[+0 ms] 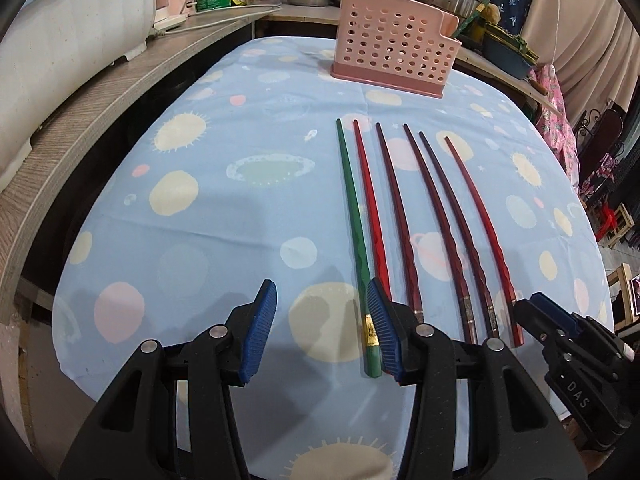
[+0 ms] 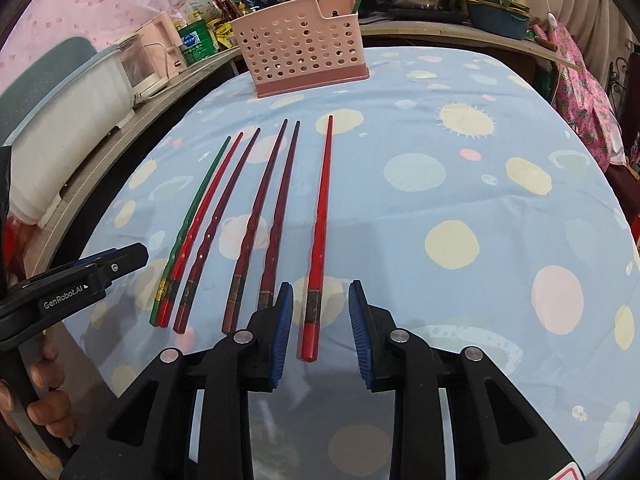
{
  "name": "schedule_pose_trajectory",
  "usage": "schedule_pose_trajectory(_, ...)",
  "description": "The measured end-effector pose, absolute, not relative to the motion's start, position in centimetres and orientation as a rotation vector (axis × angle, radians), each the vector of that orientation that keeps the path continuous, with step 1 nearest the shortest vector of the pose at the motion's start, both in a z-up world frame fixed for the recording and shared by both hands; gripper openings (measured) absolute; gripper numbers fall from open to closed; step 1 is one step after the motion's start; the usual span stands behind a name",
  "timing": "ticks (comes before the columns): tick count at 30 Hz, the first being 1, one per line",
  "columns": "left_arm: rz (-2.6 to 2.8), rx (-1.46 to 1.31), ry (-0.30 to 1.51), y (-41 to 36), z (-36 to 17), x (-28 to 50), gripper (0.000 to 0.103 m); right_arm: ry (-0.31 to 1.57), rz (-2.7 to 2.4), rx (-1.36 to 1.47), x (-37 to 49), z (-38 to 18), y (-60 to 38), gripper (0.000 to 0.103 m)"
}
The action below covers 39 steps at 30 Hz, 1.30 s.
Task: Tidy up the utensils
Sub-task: 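Move both open tools back to the remaining chopsticks, then grasp the gold-banded green chopstick with the left tool while the right tool grasps a red chopstick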
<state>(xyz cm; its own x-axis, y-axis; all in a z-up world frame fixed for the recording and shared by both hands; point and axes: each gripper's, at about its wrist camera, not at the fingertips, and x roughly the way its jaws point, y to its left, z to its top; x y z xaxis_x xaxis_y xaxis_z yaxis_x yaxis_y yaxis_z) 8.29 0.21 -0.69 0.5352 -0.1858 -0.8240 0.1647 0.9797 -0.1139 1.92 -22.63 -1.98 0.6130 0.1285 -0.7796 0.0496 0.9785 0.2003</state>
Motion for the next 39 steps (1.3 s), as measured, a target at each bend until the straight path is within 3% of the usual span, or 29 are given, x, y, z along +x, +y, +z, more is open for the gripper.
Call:
schedule_pose_trajectory(11, -0.251, -0.019, 0.993, -0.3, -1.2, 6.8, 0.045, 0.902, 0.030, 0.141, 1.3, -2.5, -21.8, 0.014)
schedule_pose_trajectory(39, -0.213, 0.038, 0.993, -1.2, -2.8, 6.7, 0.045, 0.891, 0.028, 0.140, 1.0, -2.7, -21.8, 0.013)
